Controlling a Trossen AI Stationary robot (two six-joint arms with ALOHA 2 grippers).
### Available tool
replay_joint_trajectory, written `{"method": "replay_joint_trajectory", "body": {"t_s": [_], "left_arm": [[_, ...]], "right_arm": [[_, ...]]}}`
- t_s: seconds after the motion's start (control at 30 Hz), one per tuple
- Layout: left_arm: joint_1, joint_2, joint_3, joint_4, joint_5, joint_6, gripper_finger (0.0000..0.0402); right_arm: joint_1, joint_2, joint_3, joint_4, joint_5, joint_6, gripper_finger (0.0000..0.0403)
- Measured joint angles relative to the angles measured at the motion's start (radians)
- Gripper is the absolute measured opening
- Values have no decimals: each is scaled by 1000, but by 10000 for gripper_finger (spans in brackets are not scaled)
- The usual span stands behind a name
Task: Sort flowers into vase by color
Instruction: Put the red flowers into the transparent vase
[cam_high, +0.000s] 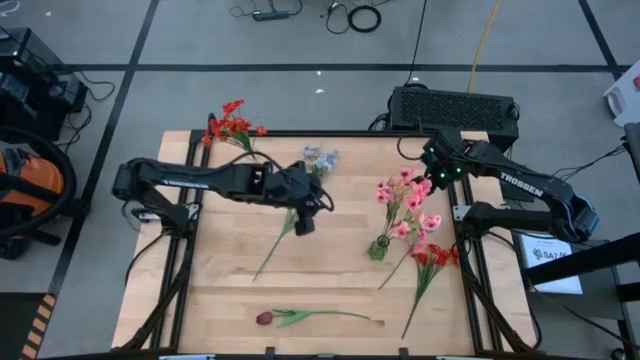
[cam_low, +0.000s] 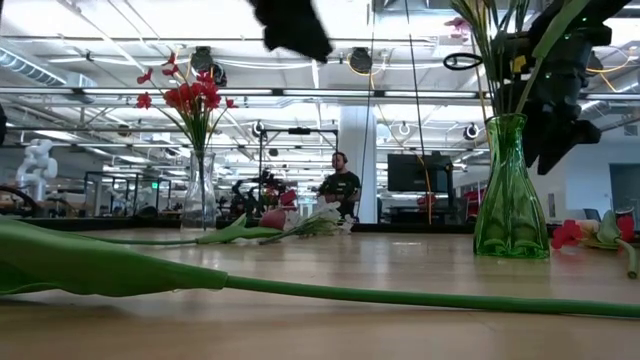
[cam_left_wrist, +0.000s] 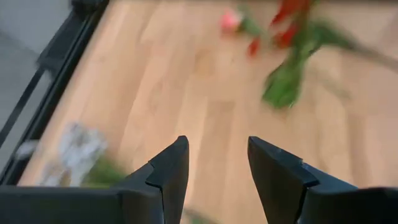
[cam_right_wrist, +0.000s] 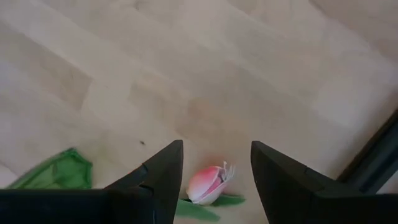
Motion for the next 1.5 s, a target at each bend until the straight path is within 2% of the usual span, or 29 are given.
{"method": "replay_joint_trajectory", "body": {"t_s": [0.13,0.4,0.6,0.87,1.0,1.33,1.5], "left_arm": [[23,-50,-113,-13,-9,-47,171],[49,-198,-418,149,-8,-191,171],[49,-304,-546,165,-19,-241,171],[59,-361,-605,166,-20,-270,171],[74,-356,-616,166,-6,-348,171],[81,-221,-617,190,17,-472,171],[81,-181,-617,200,30,-474,171]], "right_arm": [[15,-29,0,-22,2,87,180],[89,-151,0,-93,87,292,180],[171,-239,0,-153,103,475,180],[279,-255,0,-152,141,624,180],[305,-248,0,-151,159,643,180],[306,-237,0,-147,211,643,180],[306,-234,0,-144,226,633,180]]}}
